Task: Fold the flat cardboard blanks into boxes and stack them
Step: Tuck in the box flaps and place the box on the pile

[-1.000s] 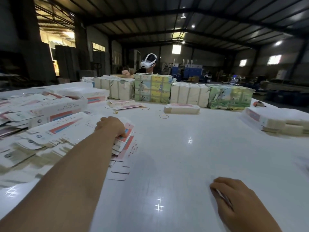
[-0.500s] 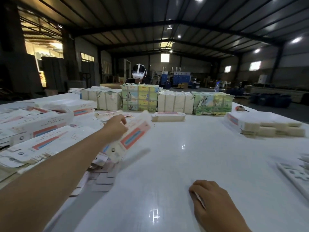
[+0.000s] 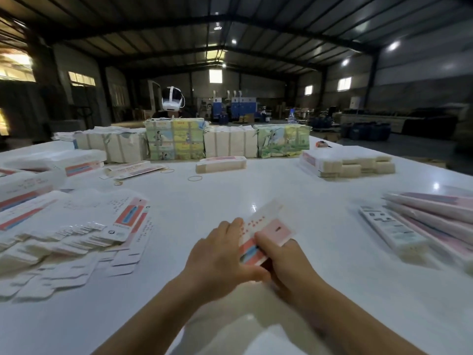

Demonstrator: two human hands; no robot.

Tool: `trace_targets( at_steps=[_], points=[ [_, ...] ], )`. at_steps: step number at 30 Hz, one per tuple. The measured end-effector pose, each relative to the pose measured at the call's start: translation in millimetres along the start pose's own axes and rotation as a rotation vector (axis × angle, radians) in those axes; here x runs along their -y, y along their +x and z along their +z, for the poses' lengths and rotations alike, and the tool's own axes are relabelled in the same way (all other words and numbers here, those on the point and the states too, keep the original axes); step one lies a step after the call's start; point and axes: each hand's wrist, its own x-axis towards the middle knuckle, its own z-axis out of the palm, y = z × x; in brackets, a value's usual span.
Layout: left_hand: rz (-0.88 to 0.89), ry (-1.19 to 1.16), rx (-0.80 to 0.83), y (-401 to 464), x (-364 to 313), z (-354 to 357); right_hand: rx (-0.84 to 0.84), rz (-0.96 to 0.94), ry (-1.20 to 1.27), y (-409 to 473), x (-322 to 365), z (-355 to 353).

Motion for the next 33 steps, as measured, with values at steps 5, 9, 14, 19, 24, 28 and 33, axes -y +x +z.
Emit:
trace_targets(
  at_steps=[5,9,14,19,24,28,33],
  points=[
    [0.053,-0.138,-0.045,-1.9,11.2,-1.6,0.014,-0.01,0.25,0.0,17.8,-5.9],
    [0.103,-0.25,-0.012,-7.6,17.8,-9.8,0.105,0.056,0.425,0.8,25.6,-14.9],
    [0.204,-0.318,-0.037,-11.0,16.8,-20.4,0.384,0.117,0.526,-2.7,27.2,-22.5],
    [0.284,-0.278,-0.056,-13.7,18.7,-20.8,0.538,0.076,0.468,-3.3,33.3,-29.5],
    [0.278,-0.407,0.019,-13.6,20.1,-23.4,0.647,0.065,0.483,-3.4,34.4,-34.7],
    [0.279,-0.448,0.042,-12.5,18.6,-26.6,0.679,-0.004,0.463,-2.7,34.3,-31.6],
    [0.331,-0.082,-0.057,-14.3,21.5,-27.0,0.472,-0.041,0.152,-1.8,36.0,-36.9]
  ],
)
